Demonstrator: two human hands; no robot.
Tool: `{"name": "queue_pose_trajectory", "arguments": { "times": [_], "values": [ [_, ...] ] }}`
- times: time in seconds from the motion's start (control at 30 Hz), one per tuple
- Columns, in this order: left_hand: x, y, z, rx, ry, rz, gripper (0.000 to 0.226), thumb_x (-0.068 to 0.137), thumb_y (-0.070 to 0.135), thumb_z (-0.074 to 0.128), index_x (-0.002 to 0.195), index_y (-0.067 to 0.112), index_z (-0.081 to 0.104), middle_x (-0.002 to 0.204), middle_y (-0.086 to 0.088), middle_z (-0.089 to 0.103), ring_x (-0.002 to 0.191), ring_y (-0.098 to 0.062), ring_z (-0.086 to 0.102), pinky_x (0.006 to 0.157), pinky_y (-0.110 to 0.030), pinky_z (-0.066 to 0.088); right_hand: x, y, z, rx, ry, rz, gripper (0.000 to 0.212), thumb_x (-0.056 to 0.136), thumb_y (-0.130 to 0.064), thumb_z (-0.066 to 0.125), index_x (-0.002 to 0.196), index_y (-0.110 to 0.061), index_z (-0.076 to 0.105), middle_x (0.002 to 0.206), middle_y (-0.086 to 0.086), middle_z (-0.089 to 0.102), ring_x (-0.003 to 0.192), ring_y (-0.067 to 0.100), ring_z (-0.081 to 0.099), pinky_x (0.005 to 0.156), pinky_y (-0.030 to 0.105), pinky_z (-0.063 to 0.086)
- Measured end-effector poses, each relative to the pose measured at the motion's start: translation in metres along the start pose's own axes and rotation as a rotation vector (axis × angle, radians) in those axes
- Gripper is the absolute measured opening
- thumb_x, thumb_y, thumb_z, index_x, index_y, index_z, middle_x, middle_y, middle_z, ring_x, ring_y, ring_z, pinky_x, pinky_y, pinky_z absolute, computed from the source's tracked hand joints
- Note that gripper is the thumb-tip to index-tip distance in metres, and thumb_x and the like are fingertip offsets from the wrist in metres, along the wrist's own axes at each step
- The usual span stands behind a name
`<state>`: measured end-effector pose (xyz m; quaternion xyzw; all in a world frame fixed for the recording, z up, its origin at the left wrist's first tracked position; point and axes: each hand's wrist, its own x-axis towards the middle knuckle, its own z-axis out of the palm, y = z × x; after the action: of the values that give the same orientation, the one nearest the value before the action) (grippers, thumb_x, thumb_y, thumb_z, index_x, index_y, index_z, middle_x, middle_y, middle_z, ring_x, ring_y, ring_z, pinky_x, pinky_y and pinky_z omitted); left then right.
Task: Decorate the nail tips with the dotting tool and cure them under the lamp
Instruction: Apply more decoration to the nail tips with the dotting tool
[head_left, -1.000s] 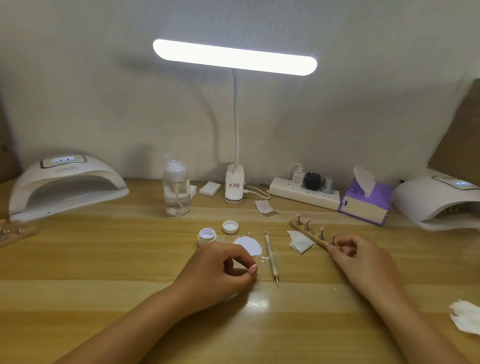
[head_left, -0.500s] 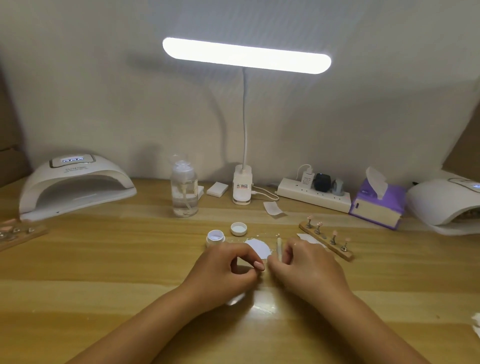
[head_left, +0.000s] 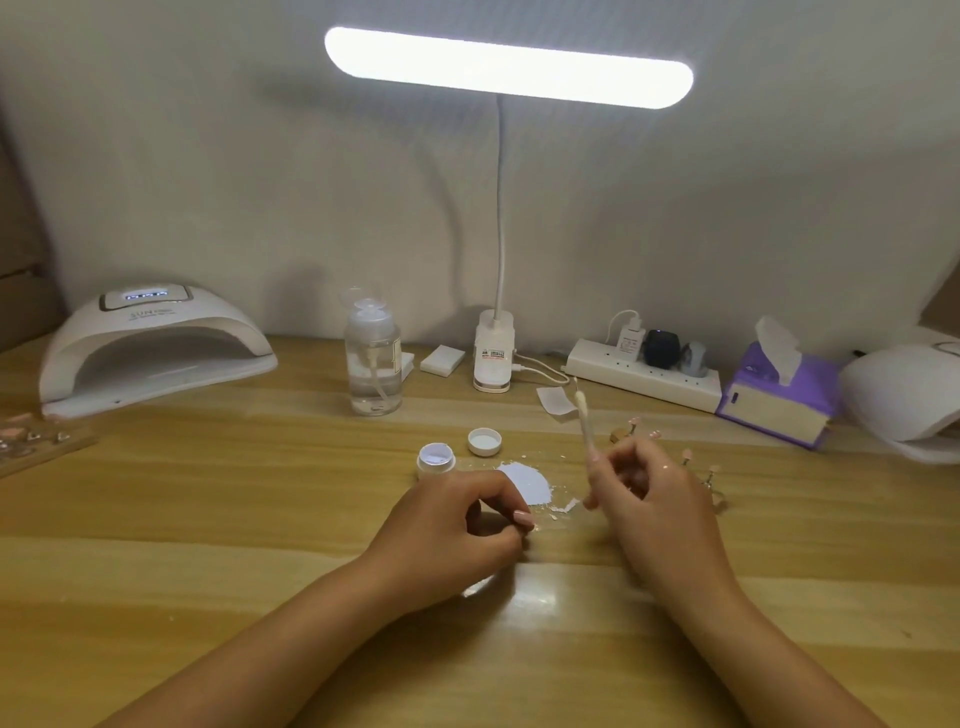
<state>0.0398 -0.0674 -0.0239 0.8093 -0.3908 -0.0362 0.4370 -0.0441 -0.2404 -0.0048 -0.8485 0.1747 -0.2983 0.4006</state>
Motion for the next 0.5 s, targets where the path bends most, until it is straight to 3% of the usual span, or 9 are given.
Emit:
{"name": "queue_pose_trajectory", "arguments": {
  "times": [0.07,0.17,0.23,0.33,0.43,0.5],
  "values": [
    [0.0,-0.0002,-0.0003,-0.016,0.015,-0.004,0.021,0.081,0.014,0.067,0.078,0.035,0.068,0.064,0.027,0.061,0.05,-0.002,0.045,0.055,-0.013,0.033,0.0004,-0.0023,-0.0007,0.111,0.001,-0.039,0.012,0.095,-0.025,0.062,0.092,-0.023,0.051,0.07,-0.012,0.073,0.065,0.009,0.065,0.06,0.029,0.048],
    [0.0003,0.0001,-0.0017,-0.041,0.042,0.011,0.021,0.082,0.009,0.068,0.079,0.029,0.067,0.07,0.029,0.06,0.051,-0.001,0.048,0.055,-0.011,0.034,0.001,-0.0034,-0.0029,0.202,-0.073,-0.039,0.01,0.1,-0.018,0.053,0.105,-0.025,0.048,0.077,-0.011,0.075,0.062,0.028,0.057,0.056,0.039,0.045],
    [0.0,0.0,-0.002,-0.025,0.028,0.018,0.019,0.083,0.009,0.068,0.081,0.028,0.065,0.071,0.031,0.059,0.053,-0.001,0.049,0.056,-0.011,0.034,0.0029,-0.0032,-0.0053,0.323,-0.131,0.009,0.014,0.104,-0.016,0.044,0.107,-0.021,0.057,0.086,-0.005,0.077,0.058,0.022,0.052,0.049,0.034,0.042],
    [0.0002,-0.0018,-0.0011,0.009,0.001,0.015,0.017,0.085,0.012,0.066,0.084,0.029,0.065,0.067,0.034,0.058,0.052,-0.001,0.049,0.055,-0.013,0.033,0.0048,-0.0061,-0.0071,0.507,-0.18,0.063,0.022,0.105,-0.011,0.041,0.11,-0.014,0.062,0.096,-0.002,0.078,0.066,0.006,0.057,0.051,0.021,0.047],
    [0.0007,-0.003,-0.0011,0.018,0.005,0.01,0.02,0.085,0.013,0.066,0.084,0.032,0.067,0.071,0.034,0.059,0.053,-0.001,0.048,0.056,-0.012,0.034,0.0053,-0.0045,-0.0061,0.45,-0.081,-0.015,0.009,0.095,-0.02,0.061,0.097,-0.011,0.061,0.072,-0.004,0.074,0.056,0.0,0.055,0.051,0.016,0.041],
    [0.0007,-0.0035,-0.0009,0.032,-0.001,0.014,0.021,0.084,0.013,0.066,0.084,0.035,0.068,0.074,0.035,0.06,0.055,-0.001,0.048,0.057,-0.012,0.034,0.0057,-0.0027,-0.004,0.408,-0.017,-0.042,0.031,0.091,-0.036,0.061,0.085,-0.005,0.058,0.054,-0.002,0.056,0.046,0.004,0.047,0.047,0.018,0.038]
  ]
}}
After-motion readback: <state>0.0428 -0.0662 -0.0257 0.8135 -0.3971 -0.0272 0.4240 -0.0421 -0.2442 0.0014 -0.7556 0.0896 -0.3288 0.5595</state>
